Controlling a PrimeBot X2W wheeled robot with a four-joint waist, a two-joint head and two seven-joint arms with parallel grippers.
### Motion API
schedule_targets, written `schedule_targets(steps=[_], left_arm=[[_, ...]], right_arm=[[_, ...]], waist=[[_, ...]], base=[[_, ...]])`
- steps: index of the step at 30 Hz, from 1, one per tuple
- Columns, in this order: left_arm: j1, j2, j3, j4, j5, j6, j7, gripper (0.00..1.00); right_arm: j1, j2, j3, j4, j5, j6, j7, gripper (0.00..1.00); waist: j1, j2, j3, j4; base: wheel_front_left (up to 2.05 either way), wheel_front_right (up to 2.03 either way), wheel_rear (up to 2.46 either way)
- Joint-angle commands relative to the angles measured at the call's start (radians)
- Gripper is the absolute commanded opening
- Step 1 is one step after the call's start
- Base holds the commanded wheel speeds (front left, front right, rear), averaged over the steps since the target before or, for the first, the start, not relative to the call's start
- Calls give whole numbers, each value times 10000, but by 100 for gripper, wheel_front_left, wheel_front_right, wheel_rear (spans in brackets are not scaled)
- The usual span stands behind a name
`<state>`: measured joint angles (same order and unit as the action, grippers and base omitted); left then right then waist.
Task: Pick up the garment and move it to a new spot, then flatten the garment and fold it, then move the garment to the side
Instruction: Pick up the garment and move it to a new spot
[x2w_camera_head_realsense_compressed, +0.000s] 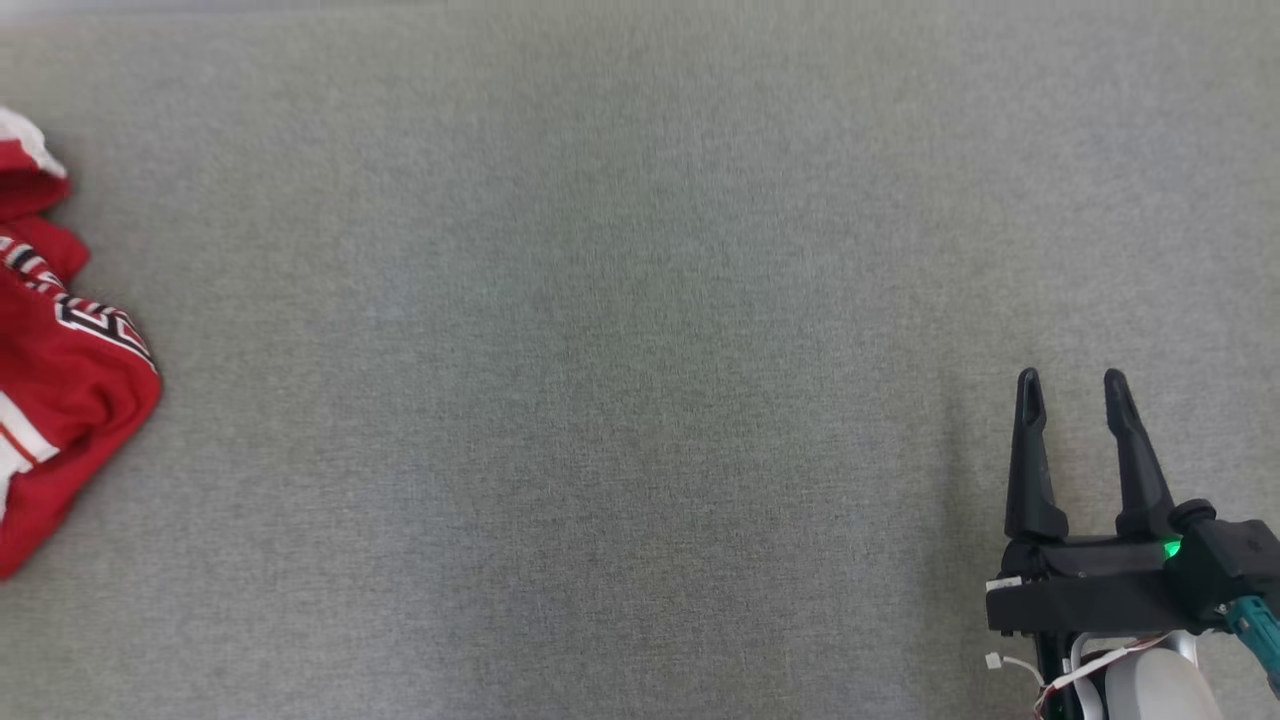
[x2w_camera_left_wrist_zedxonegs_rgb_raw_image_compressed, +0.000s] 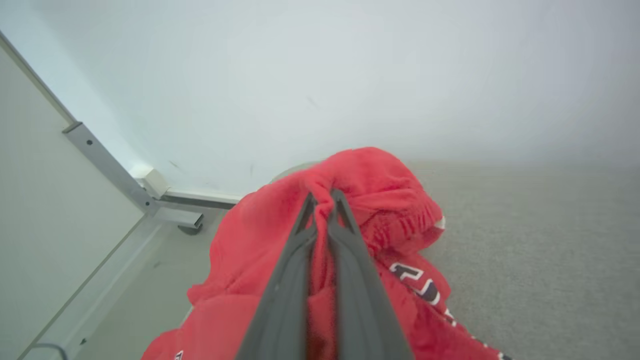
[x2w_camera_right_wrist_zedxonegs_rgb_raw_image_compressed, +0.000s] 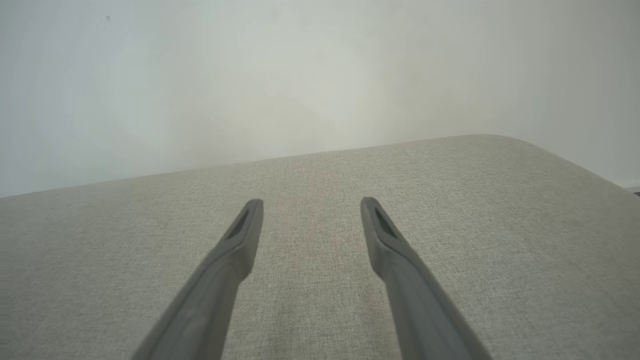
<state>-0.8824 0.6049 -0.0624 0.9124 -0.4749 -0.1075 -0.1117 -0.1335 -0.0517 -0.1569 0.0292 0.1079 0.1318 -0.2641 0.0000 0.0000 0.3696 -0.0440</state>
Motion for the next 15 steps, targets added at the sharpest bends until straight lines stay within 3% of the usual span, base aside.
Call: schedule_targets(steps=[1, 9, 15], left_arm=[[-178, 150, -58, -169, 193, 51, -212, 0], [-904, 493, -577, -1727, 668, -39, -662, 0], [-1323, 191, -1273, -3971, 849, -127, -9, 0]], right_arm=[[123, 27, 31, 62, 75, -21, -7, 100], [375, 25, 180, 366, 595, -21, -5, 100], [494, 24, 455, 582, 1050, -21, -7, 100]], waist=[[0, 0, -395, 75], [0, 0, -1264, -50], [0, 0, -1685, -572]], base=[[0, 0, 0], [0, 0, 0], [0, 0, 0]])
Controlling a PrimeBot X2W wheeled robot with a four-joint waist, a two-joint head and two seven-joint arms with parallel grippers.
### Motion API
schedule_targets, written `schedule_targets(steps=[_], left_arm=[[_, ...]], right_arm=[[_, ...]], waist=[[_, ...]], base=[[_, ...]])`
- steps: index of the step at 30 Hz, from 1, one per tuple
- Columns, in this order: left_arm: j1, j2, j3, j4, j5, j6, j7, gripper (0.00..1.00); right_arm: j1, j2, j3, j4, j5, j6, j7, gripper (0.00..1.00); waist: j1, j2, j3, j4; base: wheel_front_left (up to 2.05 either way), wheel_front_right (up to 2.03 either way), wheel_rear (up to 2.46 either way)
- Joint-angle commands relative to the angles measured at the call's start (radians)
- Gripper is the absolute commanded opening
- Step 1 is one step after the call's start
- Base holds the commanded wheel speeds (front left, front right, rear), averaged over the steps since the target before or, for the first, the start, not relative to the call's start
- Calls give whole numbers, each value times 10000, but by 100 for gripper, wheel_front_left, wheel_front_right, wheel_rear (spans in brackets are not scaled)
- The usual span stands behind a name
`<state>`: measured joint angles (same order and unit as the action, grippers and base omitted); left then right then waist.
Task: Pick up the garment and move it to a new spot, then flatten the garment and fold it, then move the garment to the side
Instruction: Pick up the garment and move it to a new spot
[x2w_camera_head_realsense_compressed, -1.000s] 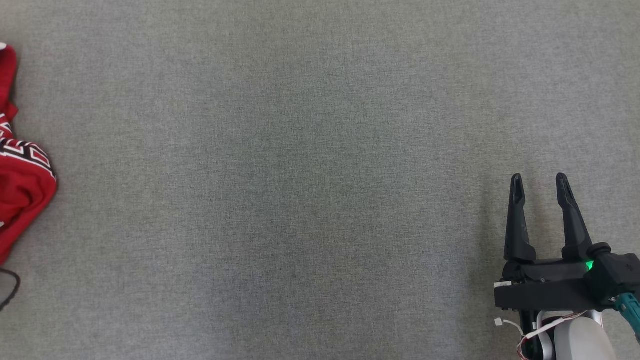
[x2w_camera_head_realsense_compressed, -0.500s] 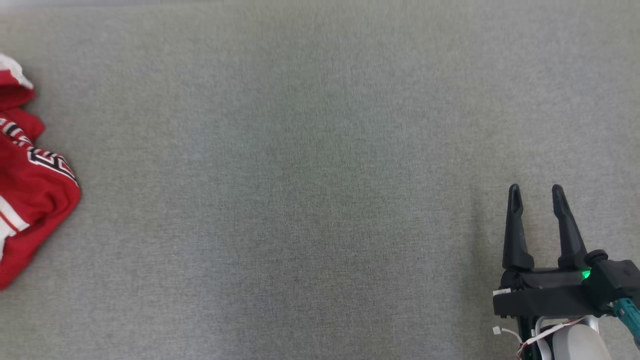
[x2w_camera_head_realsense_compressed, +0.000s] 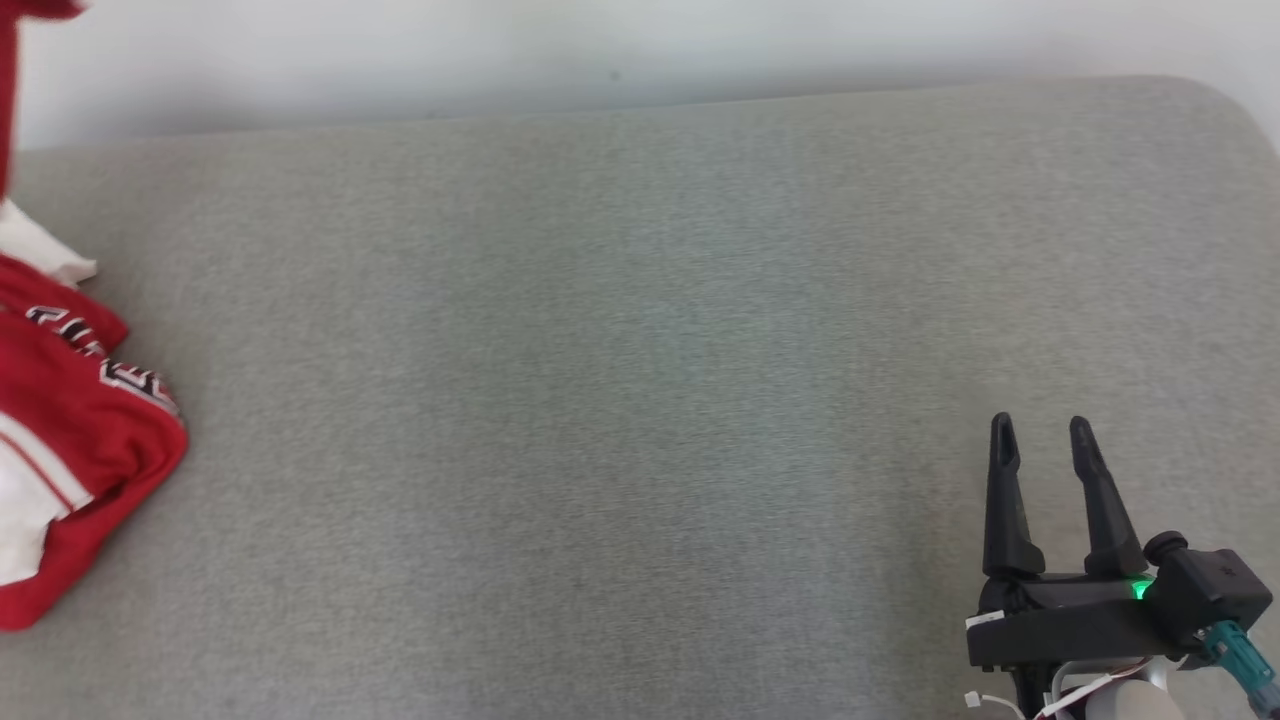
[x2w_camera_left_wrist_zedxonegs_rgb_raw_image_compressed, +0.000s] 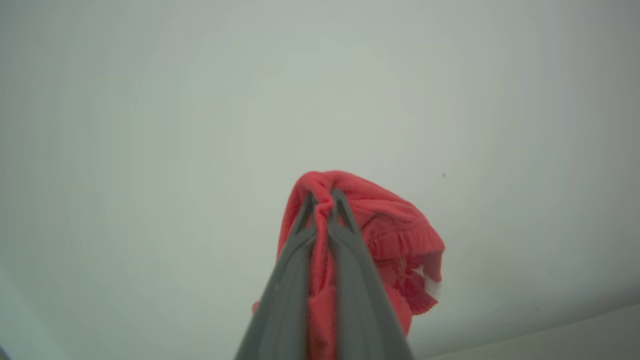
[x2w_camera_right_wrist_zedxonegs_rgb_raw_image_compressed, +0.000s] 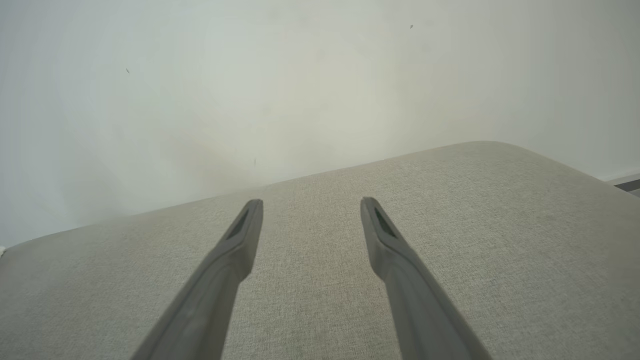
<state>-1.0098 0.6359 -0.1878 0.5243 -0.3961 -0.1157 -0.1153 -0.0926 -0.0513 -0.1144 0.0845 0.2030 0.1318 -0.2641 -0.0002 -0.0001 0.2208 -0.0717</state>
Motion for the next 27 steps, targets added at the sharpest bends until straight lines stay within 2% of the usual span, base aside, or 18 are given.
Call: schedule_targets(steps=[1, 5, 12, 13, 23, 27], left_arm=[[-56, -227, -117, -383, 15, -50, 164, 0], [111, -708, -542, -1404, -51, -5, 608, 0], [462, -2136, -1309, -2162, -315, 243, 867, 0], [462, -2136, -1309, -2162, -315, 243, 867, 0], [1034, -4469, -2673, -1640, -565, 394, 593, 0], [1480, -4925, -3187, -1134, -434, 367, 373, 0]], right_arm=[[81, 21, 78, 60, 156, -21, -8, 100], [24, 20, 294, 184, 316, -21, -7, 100], [15, 18, 589, 374, 451, -21, -7, 100], [15, 18, 589, 374, 451, -21, -7, 100], [126, 20, 752, 449, 627, -21, -7, 100], [43, 23, 825, 441, 670, -21, -7, 100]], waist=[[2, 1, -236, -392], [2, 1, -423, -858], [2, 1, -733, -1519], [2, 1, -733, -1519], [2, 1, -670, -2223], [2, 1, -381, -2438]], base=[[0, 0, 0], [0, 0, 0], [0, 0, 0], [0, 0, 0], [0, 0, 0], [0, 0, 0]])
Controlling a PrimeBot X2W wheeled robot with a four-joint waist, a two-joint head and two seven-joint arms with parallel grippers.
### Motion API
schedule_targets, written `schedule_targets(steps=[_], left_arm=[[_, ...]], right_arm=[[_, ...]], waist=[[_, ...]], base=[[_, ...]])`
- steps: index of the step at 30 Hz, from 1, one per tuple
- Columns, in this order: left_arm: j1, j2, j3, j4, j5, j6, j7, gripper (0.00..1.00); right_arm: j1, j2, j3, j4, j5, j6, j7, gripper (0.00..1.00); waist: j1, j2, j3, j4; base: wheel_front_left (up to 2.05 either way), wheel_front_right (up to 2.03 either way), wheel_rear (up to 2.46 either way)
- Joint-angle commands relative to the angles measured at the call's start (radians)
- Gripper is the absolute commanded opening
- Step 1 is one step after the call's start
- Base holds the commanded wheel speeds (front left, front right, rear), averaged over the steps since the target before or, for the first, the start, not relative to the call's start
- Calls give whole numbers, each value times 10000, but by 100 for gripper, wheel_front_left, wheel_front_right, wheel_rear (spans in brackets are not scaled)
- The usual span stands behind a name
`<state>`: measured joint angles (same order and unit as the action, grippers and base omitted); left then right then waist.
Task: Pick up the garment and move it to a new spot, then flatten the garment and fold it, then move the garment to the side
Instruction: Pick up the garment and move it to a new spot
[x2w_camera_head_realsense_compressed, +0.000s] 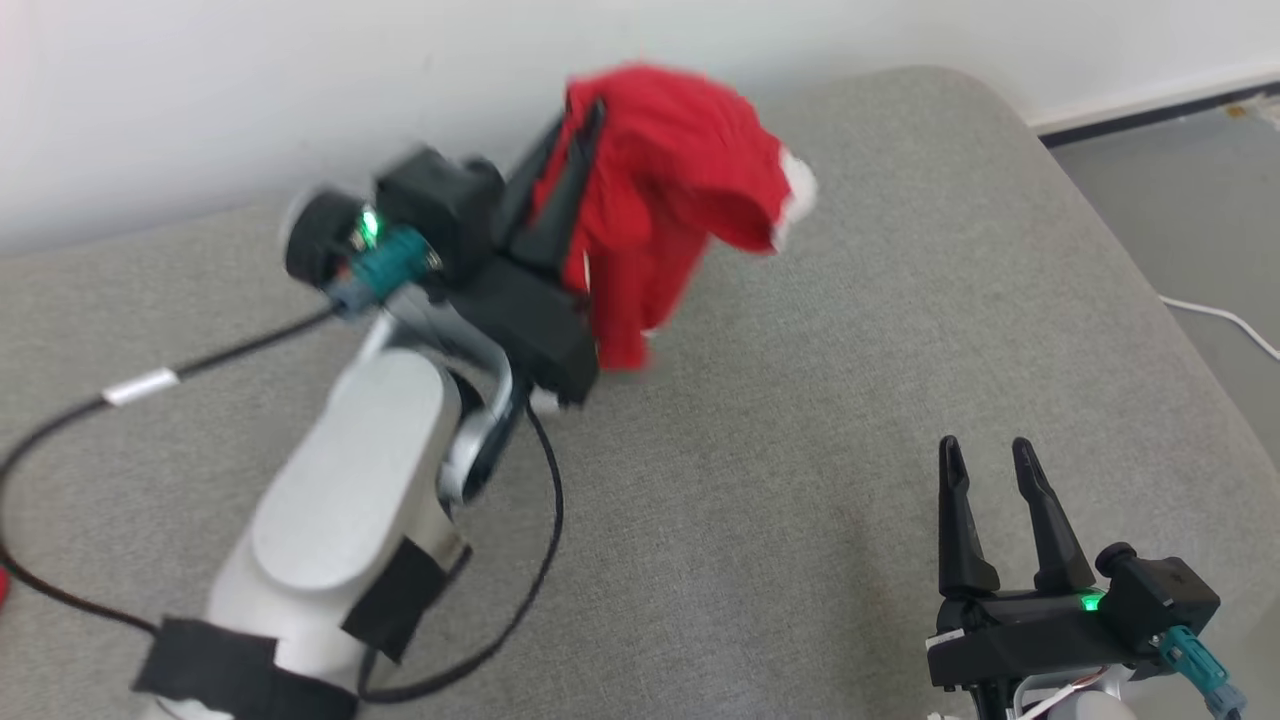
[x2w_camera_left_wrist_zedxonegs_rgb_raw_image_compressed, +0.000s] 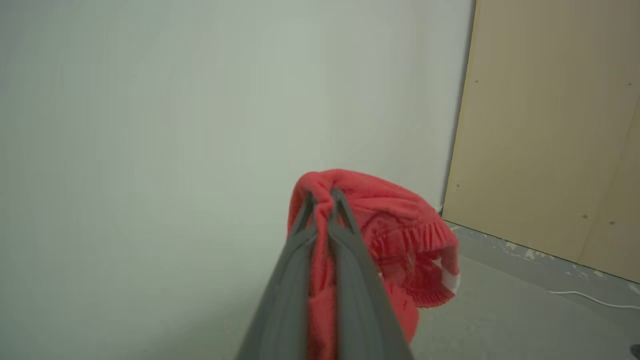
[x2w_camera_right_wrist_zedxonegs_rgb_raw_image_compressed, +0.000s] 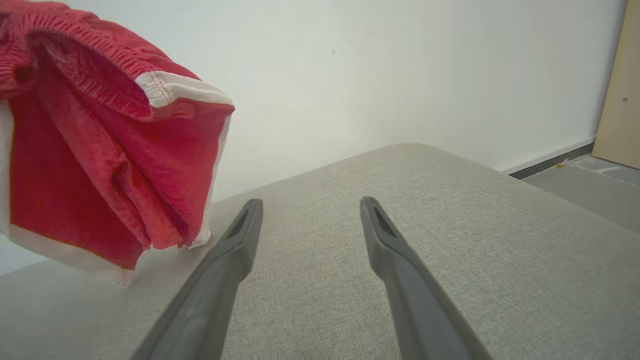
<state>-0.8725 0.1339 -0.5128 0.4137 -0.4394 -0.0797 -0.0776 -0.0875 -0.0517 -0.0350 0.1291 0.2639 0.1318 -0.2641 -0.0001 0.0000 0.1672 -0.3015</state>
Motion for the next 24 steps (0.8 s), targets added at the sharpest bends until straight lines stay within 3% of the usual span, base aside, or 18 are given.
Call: schedule_targets(steps=[1, 12, 13, 14, 24], left_arm=[[262, 5, -11, 133, -63, -14, -68, 0], [2109, -506, -1000, 2738, -109, -171, -961, 0], [2160, -561, -1129, 2867, -46, -186, -1104, 33], [2182, -610, -1178, 2950, -101, -204, -1243, 99], [1784, -808, -1345, 1891, -129, 12, -1853, 100]], right_arm=[[-40, 28, 20, -11, 80, -21, -7, 100], [-279, 24, 2, 59, -165, -21, -6, 100], [-293, 27, 24, 57, -197, -21, -6, 100], [-285, 27, 12, 52, -227, -21, -6, 100], [25, 22, -98, 86, -428, -21, -6, 100]], waist=[[1, 0, 229, -182], [1, 0, 577, -61], [1, 0, 546, 1], [1, 0, 511, 81], [1, 0, -198, 1059]], base=[[0, 0, 0], [0, 0, 0], [0, 0, 0], [0, 0, 0], [0, 0, 0]])
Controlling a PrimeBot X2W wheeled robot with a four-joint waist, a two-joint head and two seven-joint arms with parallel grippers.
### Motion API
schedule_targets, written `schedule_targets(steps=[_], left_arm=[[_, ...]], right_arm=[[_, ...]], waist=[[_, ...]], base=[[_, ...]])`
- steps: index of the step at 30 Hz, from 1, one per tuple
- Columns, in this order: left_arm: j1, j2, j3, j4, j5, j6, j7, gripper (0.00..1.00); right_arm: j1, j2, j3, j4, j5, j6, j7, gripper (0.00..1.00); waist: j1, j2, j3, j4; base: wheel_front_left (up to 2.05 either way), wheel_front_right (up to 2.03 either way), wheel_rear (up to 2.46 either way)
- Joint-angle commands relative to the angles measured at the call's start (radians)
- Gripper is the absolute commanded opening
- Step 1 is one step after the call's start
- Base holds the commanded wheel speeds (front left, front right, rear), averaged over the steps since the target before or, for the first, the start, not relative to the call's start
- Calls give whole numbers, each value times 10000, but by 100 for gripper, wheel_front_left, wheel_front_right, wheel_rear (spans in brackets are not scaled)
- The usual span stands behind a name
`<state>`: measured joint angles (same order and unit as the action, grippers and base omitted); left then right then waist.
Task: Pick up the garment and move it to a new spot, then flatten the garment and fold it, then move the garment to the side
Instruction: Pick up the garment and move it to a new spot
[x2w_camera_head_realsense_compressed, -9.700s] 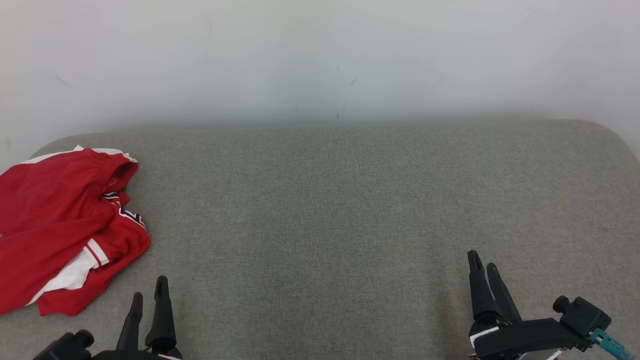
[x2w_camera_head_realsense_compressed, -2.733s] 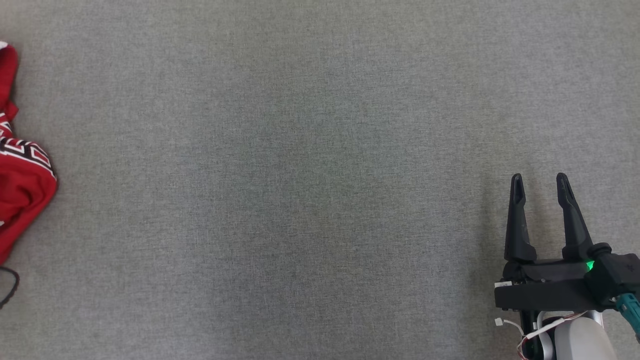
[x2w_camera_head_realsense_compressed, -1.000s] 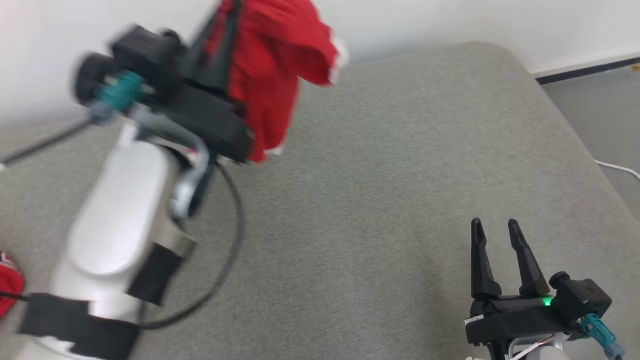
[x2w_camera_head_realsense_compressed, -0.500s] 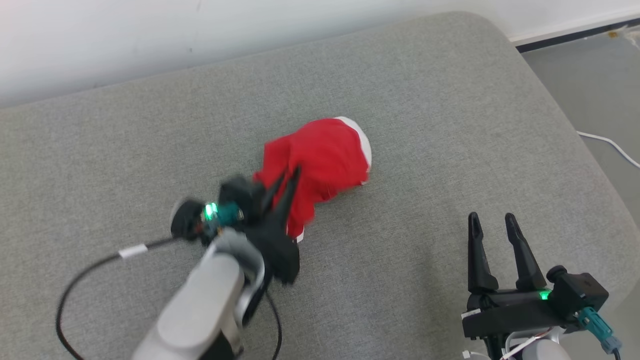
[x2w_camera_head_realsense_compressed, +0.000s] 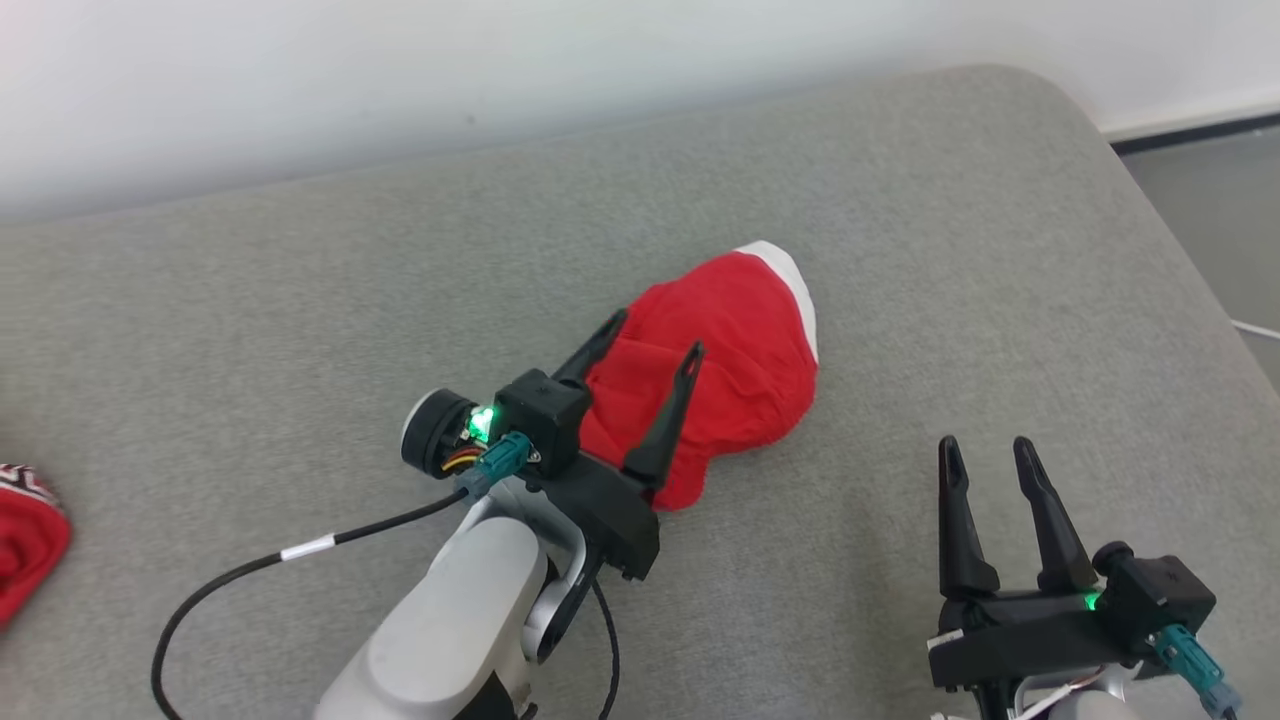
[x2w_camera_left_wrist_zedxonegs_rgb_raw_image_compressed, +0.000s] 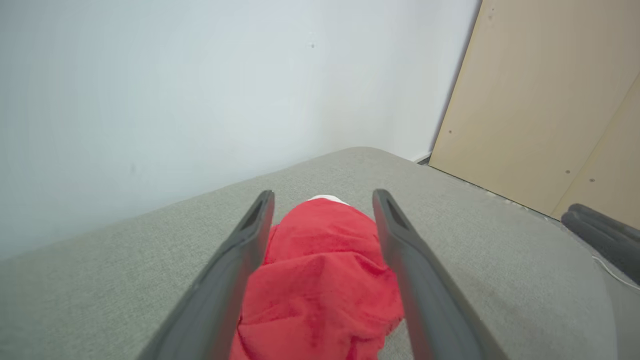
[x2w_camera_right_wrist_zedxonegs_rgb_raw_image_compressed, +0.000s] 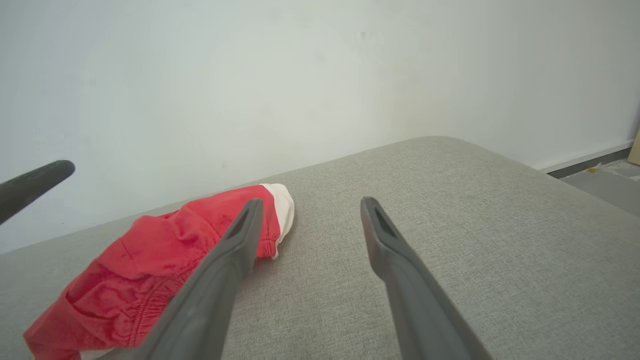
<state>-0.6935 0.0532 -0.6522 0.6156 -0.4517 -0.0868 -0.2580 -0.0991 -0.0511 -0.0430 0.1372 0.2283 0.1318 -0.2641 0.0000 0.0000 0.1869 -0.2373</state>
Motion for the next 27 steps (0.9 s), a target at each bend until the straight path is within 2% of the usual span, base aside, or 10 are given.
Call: schedule_targets(steps=[1, 5, 9, 22, 27], left_arm=[[33, -3, 137, -264, 11, 139, -65, 100], [263, 112, 646, -740, -62, 299, -76, 100], [1012, 696, 1659, -1736, 377, 682, -76, 100], [3408, 1959, 4070, -3258, 966, 826, -78, 100], [4452, 2119, 4915, -3733, 1104, 917, -80, 100]], right_arm=[[172, 18, -30, 2, -101, -21, -6, 100], [295, 18, -123, -28, -208, -21, -6, 100], [410, 17, -184, -81, -283, -21, -6, 100], [685, 17, -341, -99, -377, -21, -6, 100], [746, 17, -318, -97, -458, -21, -6, 100]], waist=[[0, 0, -482, 523], [0, 0, -722, 857], [0, 0, -964, 1343], [0, 0, -1251, 2163], [0, 0, -1371, 2238]], base=[[0, 0, 0], [0, 0, 0], [0, 0, 0], [0, 0, 0], [0, 0, 0]])
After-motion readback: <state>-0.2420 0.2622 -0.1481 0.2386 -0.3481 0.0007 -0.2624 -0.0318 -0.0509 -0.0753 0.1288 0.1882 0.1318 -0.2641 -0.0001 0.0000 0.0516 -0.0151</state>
